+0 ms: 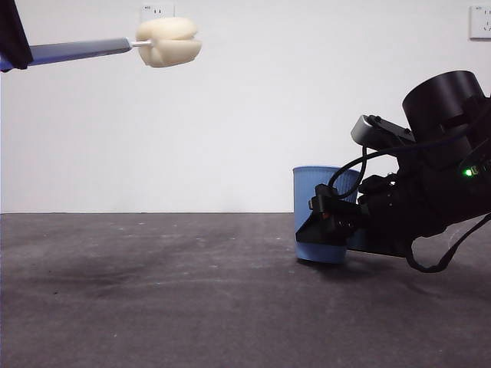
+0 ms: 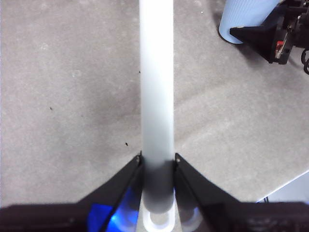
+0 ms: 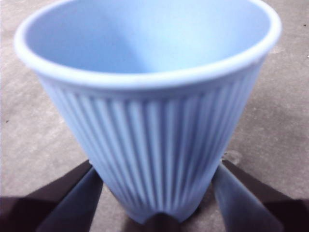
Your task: Pick up the cup brush,pick up the cup,insert the brush into the cup,clean the cup,put the cup brush back,put the cup back to the fixed position on the table
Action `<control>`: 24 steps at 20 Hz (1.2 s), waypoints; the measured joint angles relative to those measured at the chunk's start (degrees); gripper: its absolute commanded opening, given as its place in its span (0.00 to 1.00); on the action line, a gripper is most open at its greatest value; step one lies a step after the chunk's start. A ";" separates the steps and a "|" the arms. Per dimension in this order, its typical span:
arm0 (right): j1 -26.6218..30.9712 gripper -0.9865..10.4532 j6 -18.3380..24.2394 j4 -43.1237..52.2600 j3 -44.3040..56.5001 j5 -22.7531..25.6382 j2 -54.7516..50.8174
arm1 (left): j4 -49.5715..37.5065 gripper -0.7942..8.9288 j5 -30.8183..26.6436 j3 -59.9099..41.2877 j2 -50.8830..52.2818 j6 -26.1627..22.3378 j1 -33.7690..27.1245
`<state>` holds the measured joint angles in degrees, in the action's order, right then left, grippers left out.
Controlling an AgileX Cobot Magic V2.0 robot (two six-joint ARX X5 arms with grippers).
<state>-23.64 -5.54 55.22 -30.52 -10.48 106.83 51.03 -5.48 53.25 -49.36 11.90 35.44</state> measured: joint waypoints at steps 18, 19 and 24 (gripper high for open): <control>-6.08 0.08 24.44 -75.63 -6.71 20.04 -37.99 | 8.74 0.07 1.07 0.00 -6.78 -23.91 0.00; -6.71 0.08 27.28 -79.34 -8.44 22.62 -37.99 | 8.72 0.07 1.16 0.00 -7.54 -25.40 0.00; -9.53 0.08 40.72 -85.64 -15.54 31.56 -38.01 | 7.19 0.07 1.14 0.00 -9.99 -28.94 2.40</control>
<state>-33.17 35.18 -30.41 -46.06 21.08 68.82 58.22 -4.34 53.25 -59.35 -17.04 37.85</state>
